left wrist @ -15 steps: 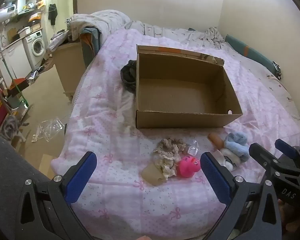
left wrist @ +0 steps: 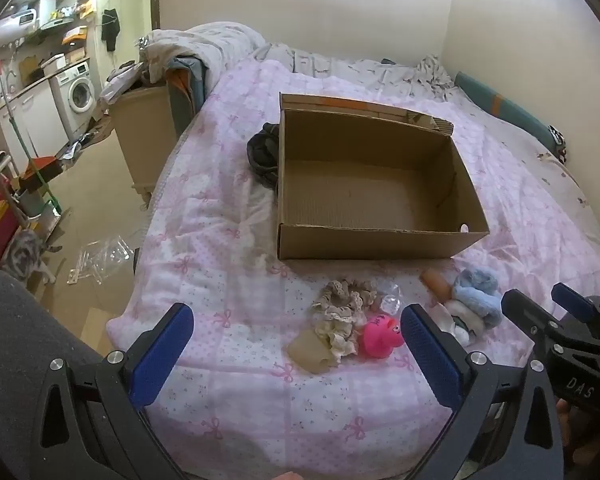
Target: Organize soft objects
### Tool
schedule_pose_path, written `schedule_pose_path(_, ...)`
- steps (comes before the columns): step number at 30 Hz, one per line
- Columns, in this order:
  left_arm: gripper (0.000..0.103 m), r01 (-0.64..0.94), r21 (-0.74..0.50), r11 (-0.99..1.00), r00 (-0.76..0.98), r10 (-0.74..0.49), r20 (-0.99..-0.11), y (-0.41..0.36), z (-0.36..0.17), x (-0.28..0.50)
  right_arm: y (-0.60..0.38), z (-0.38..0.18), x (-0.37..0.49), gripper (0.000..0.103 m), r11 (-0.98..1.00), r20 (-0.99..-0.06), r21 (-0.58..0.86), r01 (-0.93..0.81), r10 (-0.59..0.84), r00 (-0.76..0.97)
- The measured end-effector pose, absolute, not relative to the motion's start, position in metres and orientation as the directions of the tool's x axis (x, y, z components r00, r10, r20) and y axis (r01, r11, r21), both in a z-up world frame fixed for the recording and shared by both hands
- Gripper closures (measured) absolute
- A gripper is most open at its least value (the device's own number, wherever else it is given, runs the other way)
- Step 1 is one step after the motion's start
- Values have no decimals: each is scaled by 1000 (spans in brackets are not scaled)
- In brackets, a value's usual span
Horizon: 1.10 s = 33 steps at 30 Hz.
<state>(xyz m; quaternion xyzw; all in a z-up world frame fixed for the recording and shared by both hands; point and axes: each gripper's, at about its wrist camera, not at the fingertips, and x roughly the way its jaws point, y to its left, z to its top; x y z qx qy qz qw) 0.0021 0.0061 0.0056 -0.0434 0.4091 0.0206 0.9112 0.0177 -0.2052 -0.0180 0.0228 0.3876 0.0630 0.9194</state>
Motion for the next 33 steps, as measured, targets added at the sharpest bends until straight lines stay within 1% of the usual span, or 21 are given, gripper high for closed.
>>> schedule_pose_path(33,0,-91,-52,994,669,22,-743,6,0,0,-208,-19,19,0,990,-712,100,-97,140,688)
